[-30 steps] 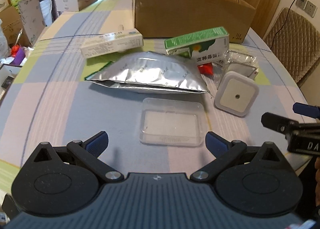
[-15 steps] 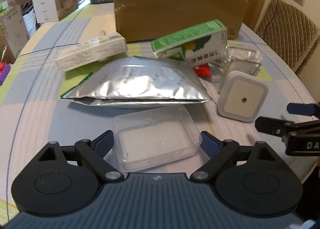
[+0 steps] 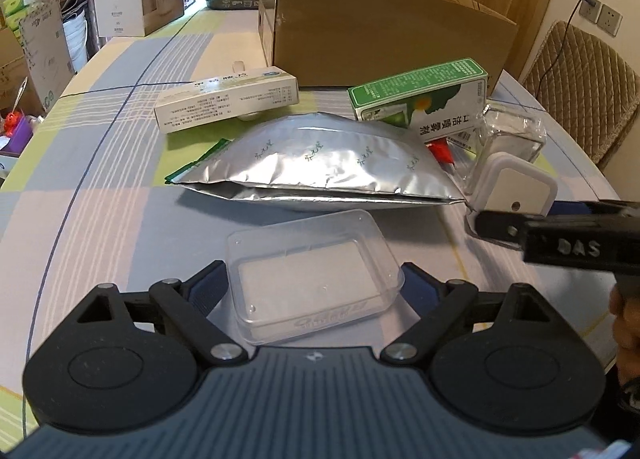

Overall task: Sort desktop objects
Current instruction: 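Grasp the clear container with the left gripper while the right grasps the night-light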

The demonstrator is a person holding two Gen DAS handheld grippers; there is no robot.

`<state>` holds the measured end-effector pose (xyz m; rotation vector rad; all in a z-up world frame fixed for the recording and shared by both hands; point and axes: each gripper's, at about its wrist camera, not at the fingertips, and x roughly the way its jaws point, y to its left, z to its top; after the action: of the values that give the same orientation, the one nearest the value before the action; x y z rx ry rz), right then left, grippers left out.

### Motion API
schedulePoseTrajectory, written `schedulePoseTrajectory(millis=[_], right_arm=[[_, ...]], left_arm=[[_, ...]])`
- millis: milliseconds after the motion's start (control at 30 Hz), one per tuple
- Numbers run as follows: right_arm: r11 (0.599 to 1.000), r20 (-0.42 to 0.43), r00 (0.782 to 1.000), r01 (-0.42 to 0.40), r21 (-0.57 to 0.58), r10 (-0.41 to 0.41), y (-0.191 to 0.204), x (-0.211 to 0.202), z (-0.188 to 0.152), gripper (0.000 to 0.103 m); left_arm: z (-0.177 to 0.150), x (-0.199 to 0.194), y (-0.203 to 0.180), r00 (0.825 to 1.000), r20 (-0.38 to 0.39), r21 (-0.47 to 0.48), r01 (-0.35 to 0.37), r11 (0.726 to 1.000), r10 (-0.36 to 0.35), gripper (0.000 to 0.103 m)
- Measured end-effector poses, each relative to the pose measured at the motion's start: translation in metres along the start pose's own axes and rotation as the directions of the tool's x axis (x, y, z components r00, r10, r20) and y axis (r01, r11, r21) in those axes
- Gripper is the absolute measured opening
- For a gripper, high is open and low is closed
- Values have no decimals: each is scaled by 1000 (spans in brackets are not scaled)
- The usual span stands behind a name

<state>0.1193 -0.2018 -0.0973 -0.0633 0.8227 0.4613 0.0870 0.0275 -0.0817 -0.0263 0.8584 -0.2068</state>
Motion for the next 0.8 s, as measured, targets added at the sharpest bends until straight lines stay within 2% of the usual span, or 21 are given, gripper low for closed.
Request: schedulePoseTrajectory(millis=[67, 300, 433, 567, 667, 733, 800], right_arm=[[1000, -4, 1000, -5, 9, 5, 0, 6, 3, 62], [1000, -33, 999, 13, 17, -12, -15, -9, 1, 61], [997, -25, 997, 74, 7, -74, -27, -20, -4, 62], [990, 4, 990, 144, 13, -144, -30, -24, -7, 89], [986, 21, 986, 163, 25, -163, -27, -27, -9, 91], [987, 25, 987, 158, 41, -159, -27, -27, -10, 91], [987, 27, 988, 151, 55, -152, -26, -27, -11, 91]], left_arm=[[0, 1, -1, 1000, 4, 2, 2, 1000, -2, 91], [1, 5, -8, 1000, 4, -5, 6, 1000, -6, 94], [1, 8, -17, 1000, 6, -3, -9, 1000, 9, 95], [3, 13, -28, 999, -1, -3, -44, 999, 44, 95], [2, 15, -30, 997, 0, -3, -77, 997, 77, 94], [0, 15, -29, 996, -4, -10, -89, 996, 89, 85], [-1, 14, -30, 996, 1, 4, -94, 996, 94, 84]])
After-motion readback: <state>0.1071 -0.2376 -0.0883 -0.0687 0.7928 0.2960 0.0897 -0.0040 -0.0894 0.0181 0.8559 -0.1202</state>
